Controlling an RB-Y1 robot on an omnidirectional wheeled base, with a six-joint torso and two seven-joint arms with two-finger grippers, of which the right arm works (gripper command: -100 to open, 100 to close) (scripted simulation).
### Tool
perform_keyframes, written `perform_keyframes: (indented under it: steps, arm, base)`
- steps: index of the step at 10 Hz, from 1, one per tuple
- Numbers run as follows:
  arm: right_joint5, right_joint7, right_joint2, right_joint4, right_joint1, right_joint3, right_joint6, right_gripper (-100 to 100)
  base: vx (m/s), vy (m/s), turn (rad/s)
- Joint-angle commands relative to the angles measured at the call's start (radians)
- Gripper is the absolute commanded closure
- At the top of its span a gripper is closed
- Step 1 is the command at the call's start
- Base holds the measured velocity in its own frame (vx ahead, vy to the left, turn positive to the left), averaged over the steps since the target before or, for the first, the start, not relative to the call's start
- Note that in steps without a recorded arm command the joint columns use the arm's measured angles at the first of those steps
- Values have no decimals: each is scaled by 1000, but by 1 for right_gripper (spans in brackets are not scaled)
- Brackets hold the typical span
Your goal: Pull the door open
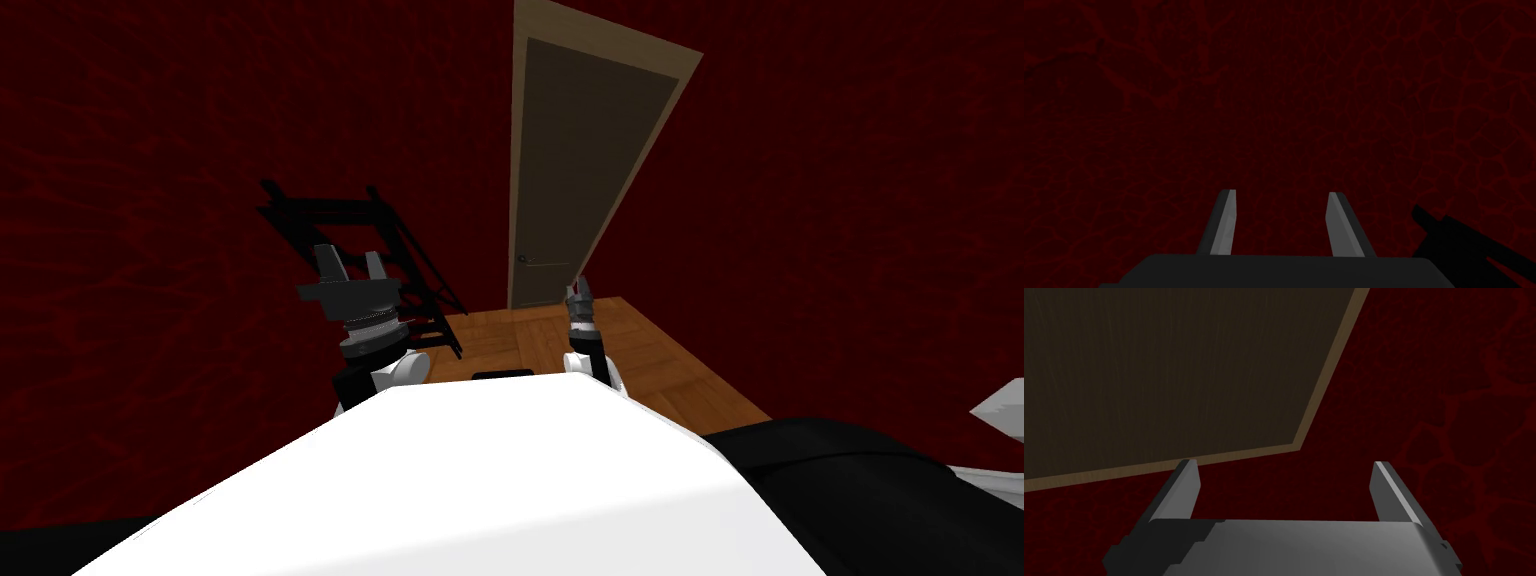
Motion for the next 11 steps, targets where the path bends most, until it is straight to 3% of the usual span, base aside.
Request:
perform_keyframes:
  steps: [1,11]
  arm:
    - [3,-14,-10,30,-9,-4,-9,-100]
    - [34,-99,-69,273,-91,-24,-71,-100]
  base:
    - [111,13,10]
    - [107,12,13]
